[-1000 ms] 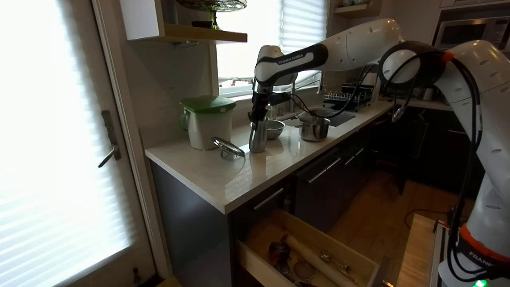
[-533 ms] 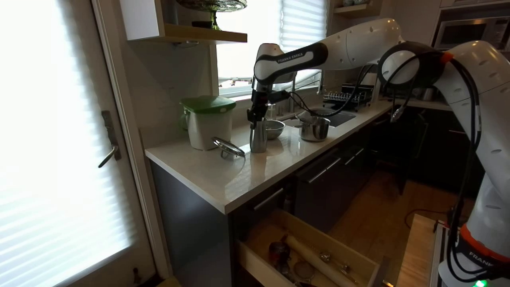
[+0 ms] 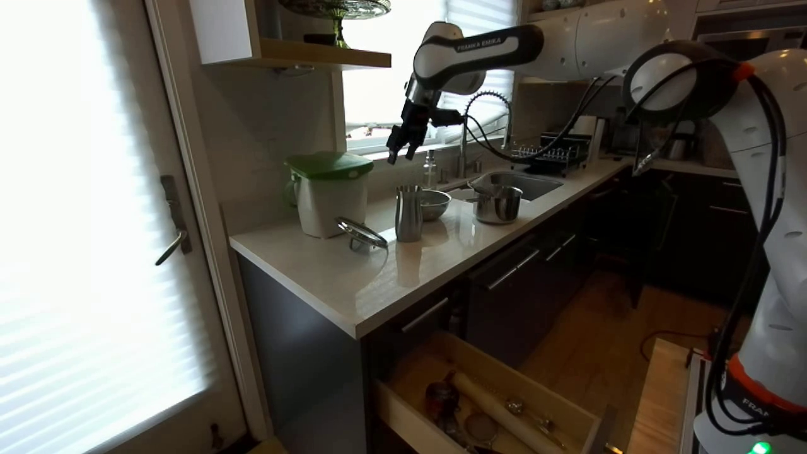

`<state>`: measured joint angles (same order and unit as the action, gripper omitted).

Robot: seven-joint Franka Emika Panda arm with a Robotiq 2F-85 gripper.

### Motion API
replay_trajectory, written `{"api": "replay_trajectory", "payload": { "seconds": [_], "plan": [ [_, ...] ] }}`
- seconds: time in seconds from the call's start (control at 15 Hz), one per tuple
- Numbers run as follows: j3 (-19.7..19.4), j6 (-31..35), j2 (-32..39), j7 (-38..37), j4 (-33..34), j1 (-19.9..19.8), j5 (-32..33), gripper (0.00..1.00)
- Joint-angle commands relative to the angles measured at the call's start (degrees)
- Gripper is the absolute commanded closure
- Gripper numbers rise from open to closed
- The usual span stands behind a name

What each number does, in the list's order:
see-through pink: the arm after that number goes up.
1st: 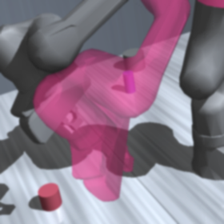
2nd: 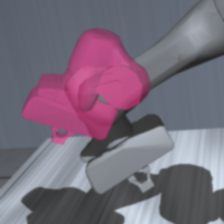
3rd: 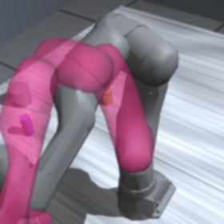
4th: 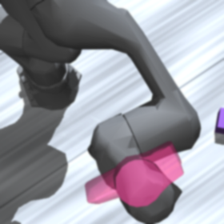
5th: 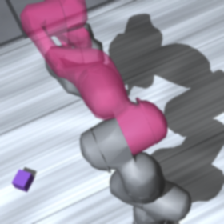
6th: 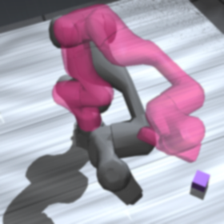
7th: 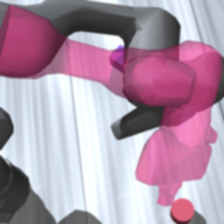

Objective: Pick the metal cup and position it upright

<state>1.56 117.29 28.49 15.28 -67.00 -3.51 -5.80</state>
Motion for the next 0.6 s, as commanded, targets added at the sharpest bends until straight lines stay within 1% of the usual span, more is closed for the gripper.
{"api": "replay_trajectory", "payload": {
  "seconds": [0.0,0.27,0.4,0.47,0.53],
  "plan": [
    [4.1,3.7,-11.3,9.6,-10.7,-3.9,-9.6,0.00],
    [7.0,0.3,-19.6,16.9,-18.2,-6.4,-25.4,0.00],
    [7.5,-3.2,-22.6,20.8,-21.2,-7.1,-32.5,0.00],
    [4.6,-1.5,-17.5,16.8,-14.2,-3.8,-27.3,0.00],
    [4.5,-2.6,-19.1,18.1,-16.0,-3.6,-29.6,0.00]
  ]
}}
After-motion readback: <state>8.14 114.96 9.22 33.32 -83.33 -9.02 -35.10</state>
